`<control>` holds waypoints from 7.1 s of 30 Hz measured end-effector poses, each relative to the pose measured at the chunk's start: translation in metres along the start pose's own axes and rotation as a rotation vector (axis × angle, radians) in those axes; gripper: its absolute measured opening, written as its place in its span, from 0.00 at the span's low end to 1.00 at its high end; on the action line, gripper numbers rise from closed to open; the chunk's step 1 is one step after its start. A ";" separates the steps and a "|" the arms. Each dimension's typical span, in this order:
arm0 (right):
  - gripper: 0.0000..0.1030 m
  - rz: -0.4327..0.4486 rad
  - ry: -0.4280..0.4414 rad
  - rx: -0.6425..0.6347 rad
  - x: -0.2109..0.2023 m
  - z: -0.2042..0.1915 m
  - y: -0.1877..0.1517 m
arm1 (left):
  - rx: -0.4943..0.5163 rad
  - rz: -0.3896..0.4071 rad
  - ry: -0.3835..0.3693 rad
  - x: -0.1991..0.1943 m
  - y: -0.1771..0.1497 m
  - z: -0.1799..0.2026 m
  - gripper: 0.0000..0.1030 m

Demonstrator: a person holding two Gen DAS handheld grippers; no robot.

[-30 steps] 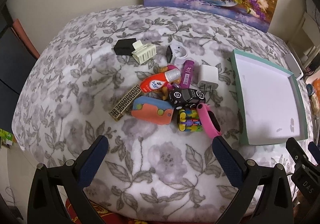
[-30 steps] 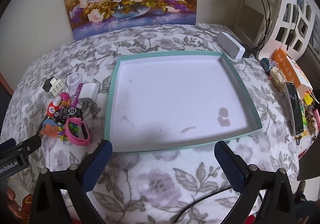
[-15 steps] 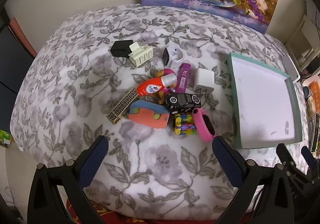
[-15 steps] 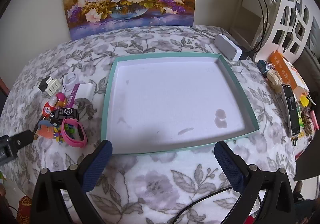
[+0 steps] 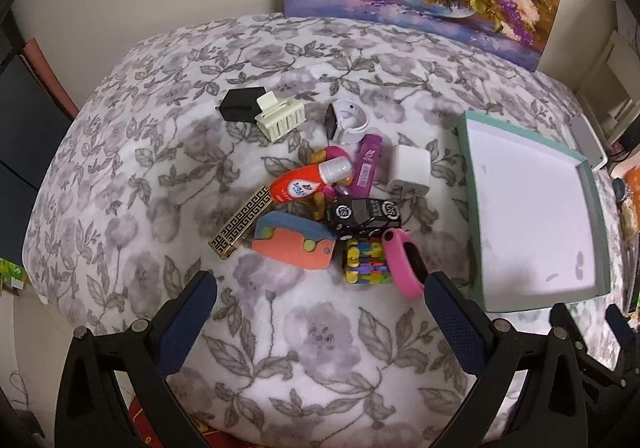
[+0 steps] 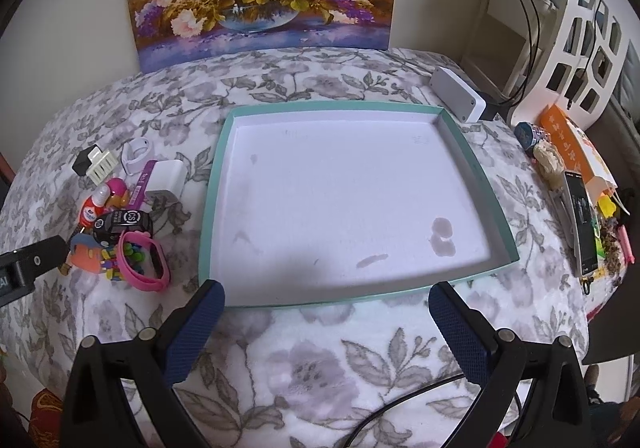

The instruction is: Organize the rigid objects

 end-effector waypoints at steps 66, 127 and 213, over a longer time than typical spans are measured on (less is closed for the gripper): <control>0.81 -0.210 0.327 -0.101 0.070 -0.147 0.006 | -0.285 -0.179 -0.005 0.117 0.019 -0.110 0.88; 0.10 -0.274 0.592 0.073 0.066 -0.124 0.015 | -0.279 -0.048 0.002 0.074 0.031 -0.103 0.20; 1.00 0.015 0.099 0.165 0.052 0.036 0.070 | -0.166 0.214 0.005 -0.003 0.065 -0.022 0.98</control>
Point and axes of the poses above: each gripper's, at about its wrist camera, not at the fingertips, and x roughly the way its jaws point, z to its right, y to its top, the point moved 6 cm from there along x, roughly the way its jaws point, and after that the axes turned 7 degrees about z, right-handed, at the moved point
